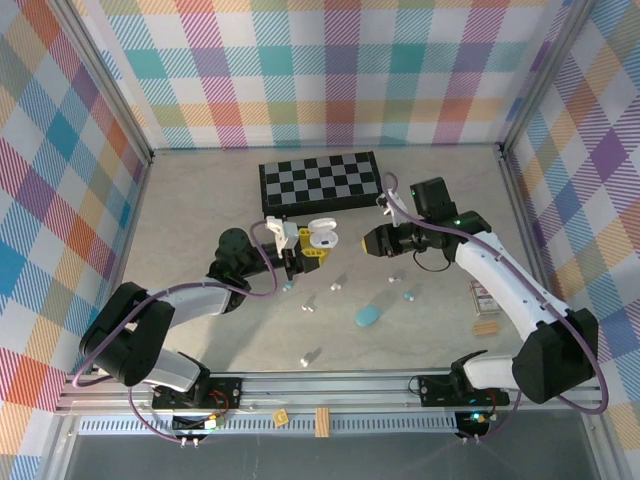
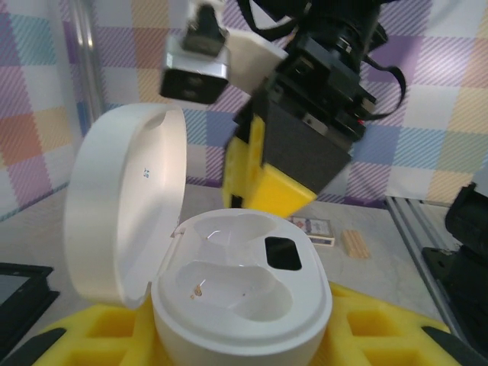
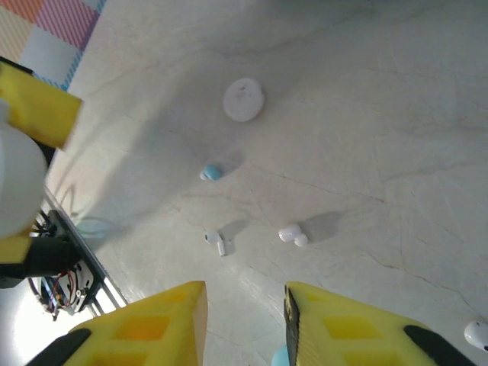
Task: Insert the wireless bluetooth earbuds into the charging case
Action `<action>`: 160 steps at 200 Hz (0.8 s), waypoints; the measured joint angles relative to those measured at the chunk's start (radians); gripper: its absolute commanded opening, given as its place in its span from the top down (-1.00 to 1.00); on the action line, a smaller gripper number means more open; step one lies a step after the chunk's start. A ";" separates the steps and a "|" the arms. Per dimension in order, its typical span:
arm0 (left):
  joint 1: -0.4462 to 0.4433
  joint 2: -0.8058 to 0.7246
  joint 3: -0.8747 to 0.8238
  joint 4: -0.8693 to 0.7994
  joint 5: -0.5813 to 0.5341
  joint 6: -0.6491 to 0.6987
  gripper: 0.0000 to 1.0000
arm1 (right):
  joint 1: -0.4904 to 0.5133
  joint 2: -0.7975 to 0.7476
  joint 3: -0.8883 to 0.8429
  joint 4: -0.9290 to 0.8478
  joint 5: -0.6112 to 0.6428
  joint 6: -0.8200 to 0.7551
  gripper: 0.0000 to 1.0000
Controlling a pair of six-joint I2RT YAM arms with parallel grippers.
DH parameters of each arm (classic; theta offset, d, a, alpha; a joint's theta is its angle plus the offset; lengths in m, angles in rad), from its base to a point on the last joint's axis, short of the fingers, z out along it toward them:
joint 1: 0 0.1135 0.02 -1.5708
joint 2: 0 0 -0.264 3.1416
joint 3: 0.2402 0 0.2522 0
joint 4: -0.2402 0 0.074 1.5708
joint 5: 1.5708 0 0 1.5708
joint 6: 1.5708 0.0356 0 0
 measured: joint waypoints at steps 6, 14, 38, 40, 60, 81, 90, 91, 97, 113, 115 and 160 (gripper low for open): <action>0.009 0.006 0.000 0.011 -0.004 -0.010 0.24 | 0.000 0.000 -0.011 0.004 0.005 0.001 0.21; 0.021 0.014 0.000 0.031 -0.011 -0.020 0.24 | 0.001 0.000 -0.026 0.010 0.011 0.002 0.18; 0.051 0.031 -0.010 0.080 -0.031 -0.045 0.24 | 0.013 0.001 -0.071 0.026 0.029 0.001 0.10; 0.053 0.032 -0.011 0.082 -0.033 -0.044 0.24 | 0.014 0.001 -0.074 0.026 0.029 0.001 0.09; 0.064 0.034 -0.017 0.098 -0.048 -0.051 0.24 | 0.039 0.009 -0.097 0.041 0.037 0.000 0.03; 0.074 0.034 -0.025 0.113 -0.067 -0.051 0.24 | 0.083 0.017 -0.122 0.060 0.040 -0.002 -0.07; 0.081 0.034 -0.029 0.113 -0.076 -0.053 0.24 | 0.107 0.018 -0.135 0.074 0.040 -0.009 -0.09; 0.081 0.034 -0.029 0.113 -0.077 -0.054 0.24 | 0.109 0.018 -0.137 0.074 0.040 -0.010 -0.09; 0.087 0.034 -0.032 0.113 -0.086 -0.055 0.23 | 0.126 0.018 -0.148 0.088 0.040 -0.015 -0.11; 0.110 0.033 -0.045 0.117 -0.107 -0.060 0.23 | 0.180 0.018 -0.187 0.130 0.042 -0.027 -0.15; 0.114 0.034 -0.045 0.117 -0.109 -0.061 0.23 | 0.188 0.018 -0.193 0.137 0.042 -0.029 -0.15; 0.206 0.033 -0.061 0.135 -0.150 -0.071 0.23 | 0.420 0.018 -0.328 0.283 0.065 -0.153 -0.17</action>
